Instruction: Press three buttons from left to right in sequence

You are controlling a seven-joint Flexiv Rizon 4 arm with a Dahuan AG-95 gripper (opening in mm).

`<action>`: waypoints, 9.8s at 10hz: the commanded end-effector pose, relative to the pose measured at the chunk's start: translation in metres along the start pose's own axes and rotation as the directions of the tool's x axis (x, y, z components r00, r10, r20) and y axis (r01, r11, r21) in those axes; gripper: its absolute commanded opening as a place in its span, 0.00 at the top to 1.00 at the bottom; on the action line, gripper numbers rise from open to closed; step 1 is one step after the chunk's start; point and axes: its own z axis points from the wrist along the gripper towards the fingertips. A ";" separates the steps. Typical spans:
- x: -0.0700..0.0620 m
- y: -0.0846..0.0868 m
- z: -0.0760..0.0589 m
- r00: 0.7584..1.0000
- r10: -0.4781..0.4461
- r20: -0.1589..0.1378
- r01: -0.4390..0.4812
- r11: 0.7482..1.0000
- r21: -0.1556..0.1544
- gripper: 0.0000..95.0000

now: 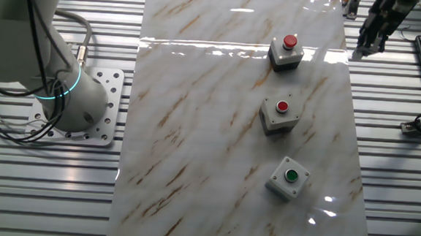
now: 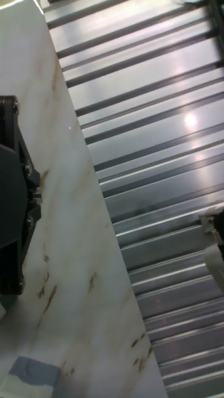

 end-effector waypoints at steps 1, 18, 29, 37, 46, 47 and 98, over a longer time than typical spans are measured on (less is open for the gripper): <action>0.003 -0.002 0.000 0.997 -0.079 0.006 0.079 0.997 -0.002 1.00; 0.003 -0.003 0.001 0.923 -0.383 -0.039 0.383 0.924 -0.020 1.00; 0.003 -0.003 0.001 0.877 -0.480 -0.006 0.477 0.874 -0.093 1.00; 0.003 -0.003 0.001 0.816 -0.576 0.038 0.577 0.809 -0.114 1.00; 0.003 -0.003 0.001 0.767 -0.639 0.055 0.640 0.758 -0.127 1.00; 0.003 -0.003 0.001 0.760 -0.647 0.054 0.648 0.751 -0.128 1.00; 0.082 0.042 0.017 0.901 -0.425 0.090 0.434 0.887 -0.156 1.00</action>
